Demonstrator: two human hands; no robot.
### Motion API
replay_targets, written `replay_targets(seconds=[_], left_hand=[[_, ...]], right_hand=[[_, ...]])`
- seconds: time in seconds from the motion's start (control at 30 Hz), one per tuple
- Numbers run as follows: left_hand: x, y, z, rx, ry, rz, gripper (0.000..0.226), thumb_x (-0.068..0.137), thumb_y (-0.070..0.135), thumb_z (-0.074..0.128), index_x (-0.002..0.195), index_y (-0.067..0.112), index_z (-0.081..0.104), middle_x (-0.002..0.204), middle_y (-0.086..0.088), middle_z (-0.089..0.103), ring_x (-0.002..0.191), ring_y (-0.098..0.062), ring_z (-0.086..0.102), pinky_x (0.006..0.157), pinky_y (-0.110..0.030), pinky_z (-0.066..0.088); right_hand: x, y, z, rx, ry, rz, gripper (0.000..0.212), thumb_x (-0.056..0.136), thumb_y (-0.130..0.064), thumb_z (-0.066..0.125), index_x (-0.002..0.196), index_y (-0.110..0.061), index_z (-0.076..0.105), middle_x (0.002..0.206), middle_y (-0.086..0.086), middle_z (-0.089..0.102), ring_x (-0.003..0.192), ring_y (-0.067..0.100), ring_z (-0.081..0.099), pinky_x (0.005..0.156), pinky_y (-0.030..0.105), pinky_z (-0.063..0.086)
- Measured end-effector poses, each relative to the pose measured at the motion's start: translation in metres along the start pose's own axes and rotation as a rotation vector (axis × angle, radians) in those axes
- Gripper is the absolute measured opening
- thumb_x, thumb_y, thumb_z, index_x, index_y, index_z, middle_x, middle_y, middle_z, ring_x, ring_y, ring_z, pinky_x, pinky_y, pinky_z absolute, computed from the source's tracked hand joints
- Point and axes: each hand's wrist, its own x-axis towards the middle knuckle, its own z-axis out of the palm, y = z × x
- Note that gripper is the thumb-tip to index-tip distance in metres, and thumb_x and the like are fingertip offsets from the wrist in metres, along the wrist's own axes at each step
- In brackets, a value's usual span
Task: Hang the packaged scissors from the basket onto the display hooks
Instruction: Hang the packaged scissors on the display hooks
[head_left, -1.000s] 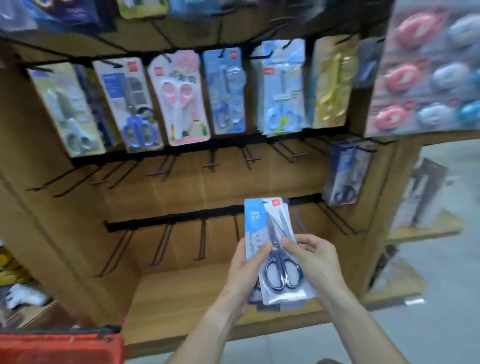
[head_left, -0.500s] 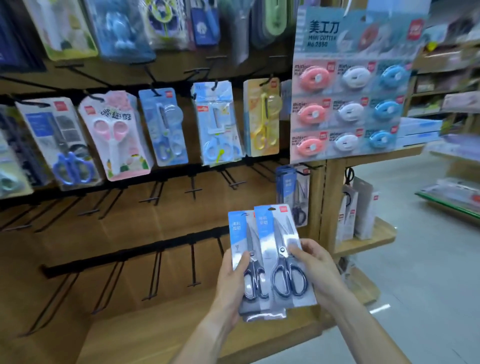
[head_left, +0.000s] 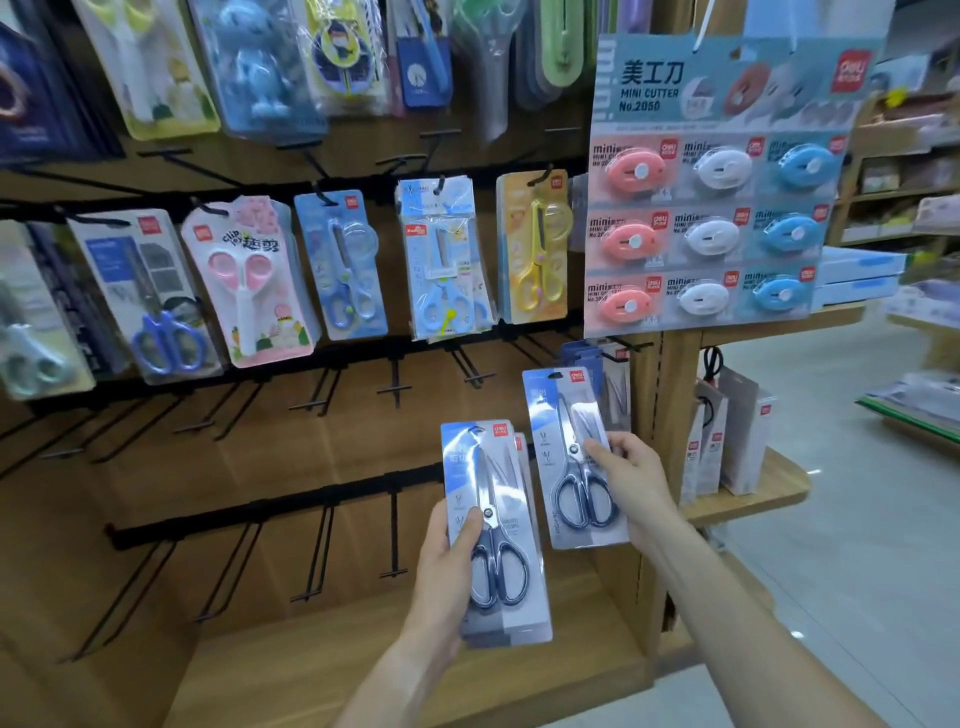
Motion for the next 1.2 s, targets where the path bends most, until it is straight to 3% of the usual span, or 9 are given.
replay_targets(seconds=[0.27, 0.37, 0.47, 0.57, 0.67, 0.8, 1.0, 1.1, 1.2], left_hand=[[0.000, 0.005, -0.002, -0.027, 0.002, 0.031, 0.014, 0.108, 0.025, 0.059, 0.121, 0.025, 0.065, 0.110, -0.002, 0.079, 0.103, -0.029, 0.076, 0.098, -0.053, 0.059], [-0.001, 0.007, -0.002, -0.050, -0.013, 0.035, 0.014, 0.109, 0.022, 0.057, 0.121, 0.024, 0.064, 0.111, -0.003, 0.080, 0.094, -0.024, 0.079, 0.081, -0.042, 0.063], [-0.002, 0.006, -0.003, -0.062, -0.028, 0.023, 0.016, 0.109, 0.022, 0.057, 0.123, 0.022, 0.063, 0.108, -0.001, 0.080, 0.092, -0.022, 0.079, 0.078, -0.038, 0.061], [-0.002, 0.003, -0.004, -0.040, -0.020, 0.012, 0.015, 0.108, 0.025, 0.058, 0.122, 0.024, 0.063, 0.111, -0.001, 0.079, 0.095, -0.021, 0.078, 0.087, -0.044, 0.062], [-0.002, -0.002, -0.001, -0.027, -0.011, -0.009, 0.014, 0.107, 0.027, 0.060, 0.121, 0.027, 0.065, 0.114, -0.004, 0.078, 0.099, -0.022, 0.077, 0.094, -0.049, 0.059], [-0.004, -0.004, 0.000, -0.033, -0.036, -0.036, 0.016, 0.105, 0.027, 0.064, 0.121, 0.029, 0.065, 0.115, -0.006, 0.077, 0.109, -0.031, 0.075, 0.098, -0.056, 0.059], [0.000, -0.004, -0.007, -0.147, -0.048, -0.110, 0.021, 0.106, 0.031, 0.063, 0.125, 0.024, 0.058, 0.118, -0.011, 0.077, 0.109, -0.037, 0.075, 0.096, -0.063, 0.058], [0.006, -0.006, -0.008, -0.086, -0.005, -0.064, 0.016, 0.110, 0.025, 0.055, 0.125, 0.022, 0.058, 0.117, -0.009, 0.077, 0.111, -0.036, 0.074, 0.100, -0.058, 0.058], [0.008, -0.004, -0.008, 0.003, -0.004, 0.013, 0.017, 0.111, 0.023, 0.052, 0.125, 0.027, 0.061, 0.116, 0.004, 0.078, 0.110, -0.021, 0.075, 0.098, -0.046, 0.059]], right_hand=[[0.080, -0.003, 0.043, -0.025, 0.042, 0.147, 0.047, 0.090, -0.026, 0.081, 0.128, -0.005, 0.064, 0.125, 0.012, 0.066, 0.116, 0.031, 0.061, 0.104, 0.042, 0.050], [0.087, 0.000, 0.048, -0.062, 0.084, 0.194, 0.044, 0.090, -0.026, 0.081, 0.122, -0.001, 0.064, 0.127, 0.018, 0.066, 0.115, 0.035, 0.062, 0.098, 0.037, 0.051], [0.051, -0.004, 0.043, -0.301, 0.200, 0.076, 0.051, 0.093, -0.036, 0.076, 0.130, -0.005, 0.060, 0.123, 0.013, 0.066, 0.115, 0.033, 0.064, 0.083, 0.033, 0.048], [-0.013, 0.000, 0.045, -0.178, 0.139, -0.101, 0.033, 0.090, -0.044, 0.077, 0.111, -0.020, 0.067, 0.105, -0.006, 0.070, 0.101, 0.013, 0.066, 0.075, 0.026, 0.047], [-0.058, 0.014, 0.059, -0.121, -0.037, -0.045, 0.037, 0.076, -0.052, 0.087, 0.094, -0.024, 0.070, 0.090, -0.007, 0.070, 0.083, 0.009, 0.065, 0.074, 0.027, 0.051], [-0.070, 0.029, 0.069, -0.132, -0.003, 0.053, 0.055, 0.069, -0.039, 0.095, 0.107, -0.024, 0.060, 0.094, 0.000, 0.070, 0.084, 0.017, 0.072, 0.080, 0.040, 0.060], [-0.066, 0.036, 0.060, 0.136, -0.106, 0.130, 0.027, 0.090, -0.009, 0.080, 0.113, -0.006, 0.067, 0.092, 0.007, 0.080, 0.083, 0.027, 0.079, 0.073, 0.042, 0.064], [-0.063, 0.033, 0.051, 0.235, -0.128, 0.155, 0.022, 0.097, -0.009, 0.070, 0.118, -0.005, 0.063, 0.095, 0.013, 0.080, 0.084, 0.031, 0.079, 0.069, 0.040, 0.063], [-0.055, 0.024, 0.037, 0.255, -0.090, 0.070, 0.018, 0.103, -0.015, 0.063, 0.119, -0.010, 0.064, 0.098, 0.010, 0.080, 0.086, 0.026, 0.079, 0.073, 0.041, 0.063]])
